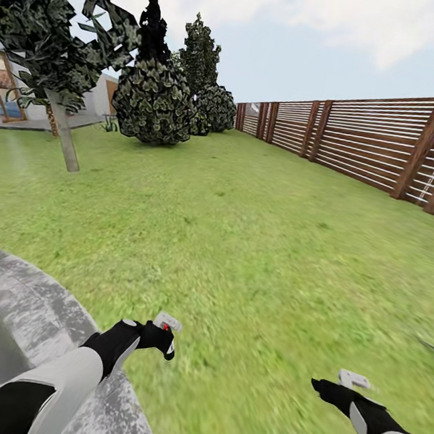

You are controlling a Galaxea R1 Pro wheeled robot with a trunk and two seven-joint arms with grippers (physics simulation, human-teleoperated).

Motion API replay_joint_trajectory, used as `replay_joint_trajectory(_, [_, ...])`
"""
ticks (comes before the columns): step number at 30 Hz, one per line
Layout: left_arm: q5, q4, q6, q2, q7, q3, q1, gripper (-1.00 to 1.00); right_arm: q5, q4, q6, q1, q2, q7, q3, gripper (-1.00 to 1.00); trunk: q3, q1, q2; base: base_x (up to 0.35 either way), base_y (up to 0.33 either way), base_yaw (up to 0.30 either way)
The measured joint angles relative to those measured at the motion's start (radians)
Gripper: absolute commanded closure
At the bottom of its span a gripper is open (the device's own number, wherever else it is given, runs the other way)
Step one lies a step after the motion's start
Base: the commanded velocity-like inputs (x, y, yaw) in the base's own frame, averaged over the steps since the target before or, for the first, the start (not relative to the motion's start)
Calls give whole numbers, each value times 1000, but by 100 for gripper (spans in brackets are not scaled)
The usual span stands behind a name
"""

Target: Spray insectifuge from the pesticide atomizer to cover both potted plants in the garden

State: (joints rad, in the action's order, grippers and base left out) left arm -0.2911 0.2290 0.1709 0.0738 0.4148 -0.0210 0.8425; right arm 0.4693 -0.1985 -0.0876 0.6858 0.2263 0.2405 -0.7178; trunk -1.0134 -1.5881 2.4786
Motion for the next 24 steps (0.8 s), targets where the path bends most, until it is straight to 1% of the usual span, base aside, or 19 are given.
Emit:
replay_joint_trajectory(2, [0,0,0,1,0,0,0,100,1,-15,0,0,-36,-1,1,-100,0,0,0,339,0,0])
replay_joint_trajectory(4, [0,-1,0,1,0,0,0,100,1,-72,-1,1,-62,-1,0,-100,0,0,0,339,0,0])
replay_joint_trajectory(7, [0,-1,0,1,0,0,0,100,0,-171,-2,1,-83,-2,-1,-100,0,0,0,339,0,0])
replay_joint_trajectory(8, [0,-1,0,1,0,0,0,100,0,-186,-2,0,-88,-2,-2,-100,0,0,0,339,0,0])
replay_joint_trajectory(12, [0,-2,0,2,0,0,0,100,0,-200,-2,0,-91,-2,-3,-100,0,0,0,339,0,0])
replay_joint_trajectory(24, [-1,-2,0,2,0,0,0,100,-1,-203,-2,0,-91,-3,-6,-100,0,0,0,339,0,0])
